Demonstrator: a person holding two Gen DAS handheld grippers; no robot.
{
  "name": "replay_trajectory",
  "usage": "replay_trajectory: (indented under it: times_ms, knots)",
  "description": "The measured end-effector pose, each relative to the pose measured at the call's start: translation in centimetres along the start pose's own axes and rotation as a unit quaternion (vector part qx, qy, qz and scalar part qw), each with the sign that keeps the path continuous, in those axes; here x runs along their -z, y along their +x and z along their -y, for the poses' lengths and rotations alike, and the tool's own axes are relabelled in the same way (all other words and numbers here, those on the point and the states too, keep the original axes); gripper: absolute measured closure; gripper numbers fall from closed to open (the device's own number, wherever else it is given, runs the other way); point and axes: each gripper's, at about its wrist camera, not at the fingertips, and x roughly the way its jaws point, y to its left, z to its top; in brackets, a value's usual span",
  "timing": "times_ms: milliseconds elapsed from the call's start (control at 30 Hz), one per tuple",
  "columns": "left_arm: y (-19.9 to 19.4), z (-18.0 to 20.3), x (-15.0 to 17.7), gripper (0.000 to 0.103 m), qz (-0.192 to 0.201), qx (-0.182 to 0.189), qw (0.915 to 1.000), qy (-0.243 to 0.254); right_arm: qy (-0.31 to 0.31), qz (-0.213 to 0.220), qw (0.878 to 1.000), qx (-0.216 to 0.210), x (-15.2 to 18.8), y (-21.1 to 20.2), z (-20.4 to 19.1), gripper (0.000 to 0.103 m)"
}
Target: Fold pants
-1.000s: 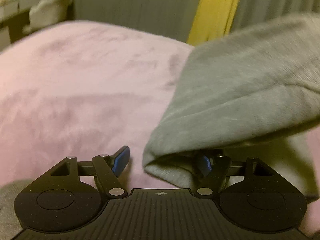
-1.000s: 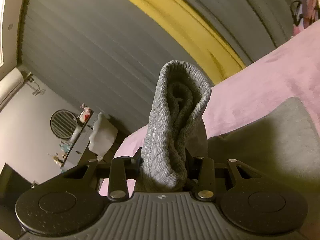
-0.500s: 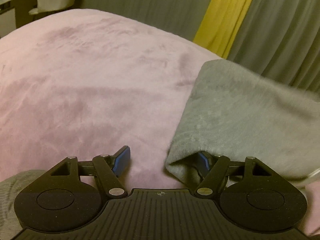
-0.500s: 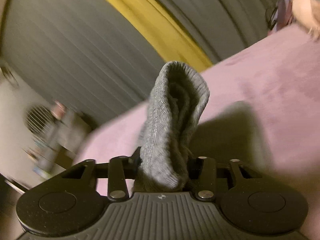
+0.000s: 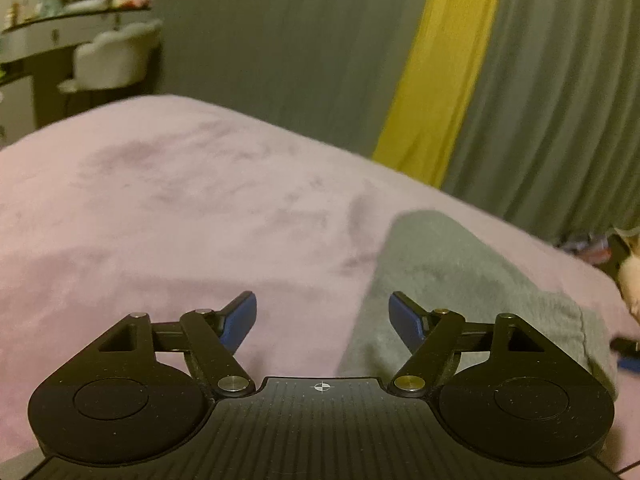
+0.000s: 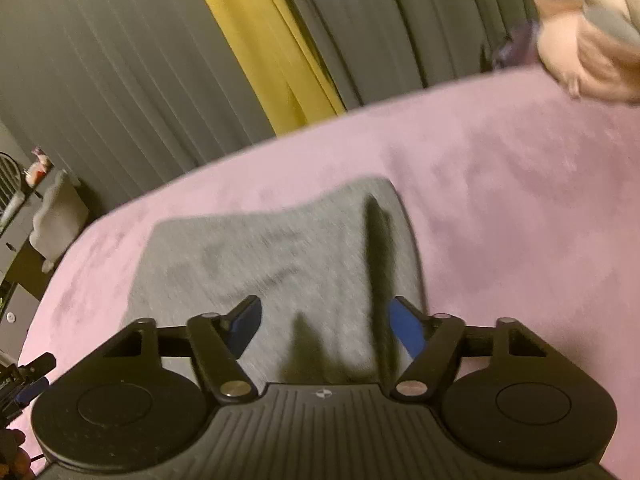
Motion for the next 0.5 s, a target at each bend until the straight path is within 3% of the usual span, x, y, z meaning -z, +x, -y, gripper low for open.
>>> replay_trajectory:
  times_ms: [100, 267, 367, 500]
  knots:
    - [2.2, 1.3, 1.0, 0.024, -0.024, 0.012, 0.9995, 0.013, -0.029, 0.018, 0.999, -0.023, -0.2, 0.1, -1.7, 0.069]
    - [5.6, 2.5, 3.8, 0.022, -0.101, -0.015, 0.9926, 0.065, -0.126, -0.001, 0.991, -0.038, 1.0, 1.9, -4.4, 0.069]
    - [6.0, 2.2, 3.8, 0.013, -0.101, -0.027, 0.9928, 0.059, -0.151, -0.058, 0.987, -0.024, 3.0, 4.0, -4.1, 0.069]
    - [6.3, 1.7, 3.9, 0.012, -0.100, -0.023, 0.9936, 0.047, -0.164, -0.039, 0.986, -0.014, 3.7, 3.2, -4.8, 0.069]
